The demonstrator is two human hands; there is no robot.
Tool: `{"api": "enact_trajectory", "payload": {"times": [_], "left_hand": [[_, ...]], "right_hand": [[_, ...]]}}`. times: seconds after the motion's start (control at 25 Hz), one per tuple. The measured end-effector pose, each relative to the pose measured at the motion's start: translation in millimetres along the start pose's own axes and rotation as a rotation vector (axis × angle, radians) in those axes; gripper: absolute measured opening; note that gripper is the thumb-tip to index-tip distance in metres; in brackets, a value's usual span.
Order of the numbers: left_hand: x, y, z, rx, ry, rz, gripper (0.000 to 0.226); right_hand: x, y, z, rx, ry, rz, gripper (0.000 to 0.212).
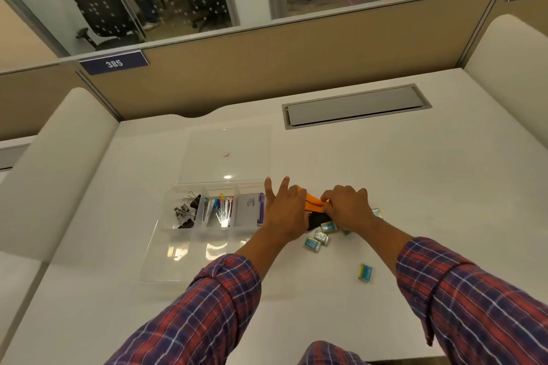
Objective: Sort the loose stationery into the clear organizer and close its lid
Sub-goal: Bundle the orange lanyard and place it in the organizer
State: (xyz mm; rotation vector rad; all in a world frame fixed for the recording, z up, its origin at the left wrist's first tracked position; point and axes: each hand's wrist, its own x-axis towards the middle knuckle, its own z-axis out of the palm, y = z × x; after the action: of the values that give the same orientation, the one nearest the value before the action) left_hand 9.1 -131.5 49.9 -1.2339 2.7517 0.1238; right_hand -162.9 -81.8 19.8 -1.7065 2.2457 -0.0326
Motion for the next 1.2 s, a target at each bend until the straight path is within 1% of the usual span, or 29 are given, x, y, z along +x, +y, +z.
{"api": "enact_trajectory", "payload": {"times": [0.12, 0.24, 0.32, 0.36, 0.44, 0.56, 0.64, 0.72, 0.76, 0.84, 0.88, 1.0, 1.08, 1.16, 1.2], "left_hand": [[-2, 0, 3, -0.003, 0.011, 0.008, 0.056], [0, -2, 4, -0.035, 0.049, 0.011, 0.067], [2, -1, 6, -0.083, 0.062, 0.007, 0.074], [3, 1, 7, -0.114, 0.069, 0.011, 0.076], [3, 5, 8, -0.203, 0.093, 0.017, 0.077], [3, 12, 6, -0.371, 0.168, -0.027, 0.075], [2, 16, 3, -0.478, 0.197, -0.067, 0.072], [0, 18, 1, -0.555, 0.230, -0.077, 0.061], [-2, 19, 0, -0.601, 0.268, -0.068, 0.050], [-6, 18, -4, -0.755, 0.341, -0.047, 0.023], [-8, 17, -7, -0.868, 0.345, -0.038, 0.015], [-17, 11, -19, -1.147, 0.234, -0.016, 0.019], [-26, 4, -27, -1.296, 0.162, -0.032, 0.020], [-38, -6, -38, -1.524, 0.122, -0.101, 0.020], [-44, -12, -44, -1.628, 0.129, -0.151, 0.021]], "right_hand": [[0, -1, -2, 0.097, 0.047, 0.053, 0.026], [-1, -4, -11, 0.329, 0.123, 0.130, 0.019], [0, -5, -21, 0.502, 0.154, 0.102, 0.014], [-1, -6, -27, 0.552, 0.155, 0.079, 0.012], [-3, -8, -38, 0.532, 0.144, 0.041, 0.014], [-8, -17, -54, 0.355, 0.136, -0.017, 0.024], [-14, -25, -65, 0.257, 0.136, -0.082, 0.027], [-20, -34, -78, 0.190, 0.133, -0.126, 0.027], [-24, -38, -86, 0.172, 0.136, -0.145, 0.026], [-31, -45, -101, 0.178, 0.151, -0.193, 0.025], [-35, -48, -108, 0.193, 0.159, -0.215, 0.024], [-43, -53, -121, 0.241, 0.177, -0.253, 0.020], [-47, -58, -125, 0.353, 0.194, -0.249, 0.017], [-51, -65, -123, 0.513, 0.228, -0.226, 0.021], [-53, -68, -121, 0.587, 0.239, -0.205, 0.024]]}}
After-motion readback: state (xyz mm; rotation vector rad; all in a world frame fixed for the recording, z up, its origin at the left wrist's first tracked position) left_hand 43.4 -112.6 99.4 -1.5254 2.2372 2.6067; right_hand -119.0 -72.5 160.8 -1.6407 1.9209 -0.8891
